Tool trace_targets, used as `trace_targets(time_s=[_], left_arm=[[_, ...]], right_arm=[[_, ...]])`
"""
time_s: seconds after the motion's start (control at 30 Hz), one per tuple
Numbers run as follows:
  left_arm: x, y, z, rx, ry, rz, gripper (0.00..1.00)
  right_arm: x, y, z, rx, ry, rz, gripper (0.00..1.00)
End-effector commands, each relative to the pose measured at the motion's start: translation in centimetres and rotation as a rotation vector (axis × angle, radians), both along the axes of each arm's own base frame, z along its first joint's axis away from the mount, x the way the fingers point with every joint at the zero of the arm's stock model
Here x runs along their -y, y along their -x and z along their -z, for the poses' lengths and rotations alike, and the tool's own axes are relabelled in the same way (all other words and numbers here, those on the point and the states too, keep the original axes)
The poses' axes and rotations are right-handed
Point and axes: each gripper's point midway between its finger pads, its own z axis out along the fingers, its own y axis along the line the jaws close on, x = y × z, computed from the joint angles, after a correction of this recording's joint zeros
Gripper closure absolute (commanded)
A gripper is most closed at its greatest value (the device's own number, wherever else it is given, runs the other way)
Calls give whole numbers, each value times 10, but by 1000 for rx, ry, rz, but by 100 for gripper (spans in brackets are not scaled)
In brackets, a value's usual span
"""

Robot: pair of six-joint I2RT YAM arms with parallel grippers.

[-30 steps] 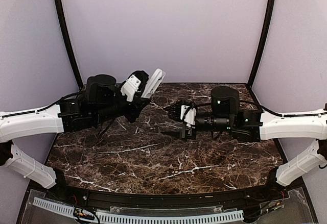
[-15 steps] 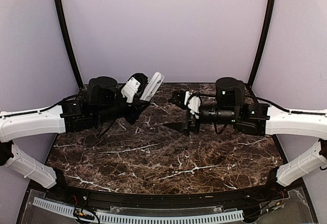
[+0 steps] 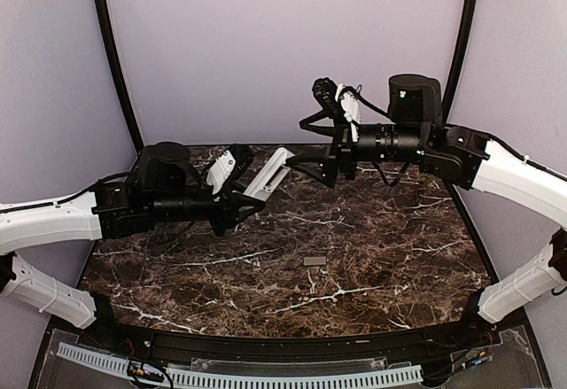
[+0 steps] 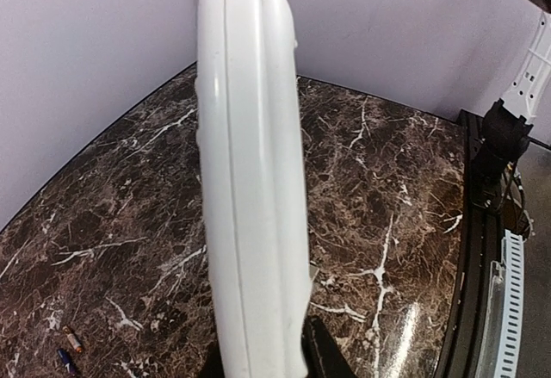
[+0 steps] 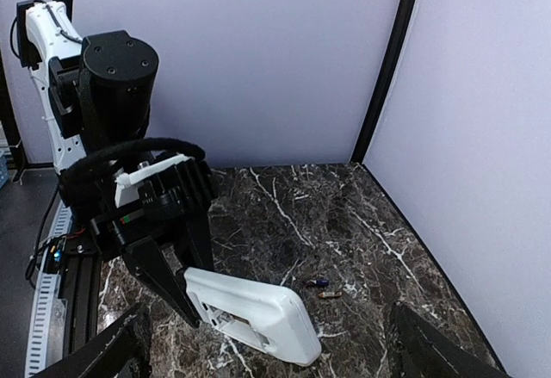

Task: Load the batteries into the remote control
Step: Pass from the left arm to the right

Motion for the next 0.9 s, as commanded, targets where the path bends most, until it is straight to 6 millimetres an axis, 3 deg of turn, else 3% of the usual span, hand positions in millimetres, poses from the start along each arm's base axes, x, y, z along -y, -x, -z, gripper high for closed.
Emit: trace_targets(time_s=[0.0, 0.17, 0.27, 0.63, 0.87], left_arm=[[-1, 31, -3, -24, 29, 142, 100], [-1, 45, -3, -27, 26, 204, 100], [0, 48, -2, -31, 24, 219, 100], [5, 54, -1, -25, 17, 261, 100], [5, 56, -4, -17, 26, 272, 100]], right_arm=[[-7, 16, 19, -64, 91, -114, 10], [-14, 21, 35, -105, 182, -181, 14], [-18, 39, 38, -131, 178, -296, 21], [-23, 45, 53, -171, 207, -352, 66], [-24, 52, 64, -210, 242, -397, 86]])
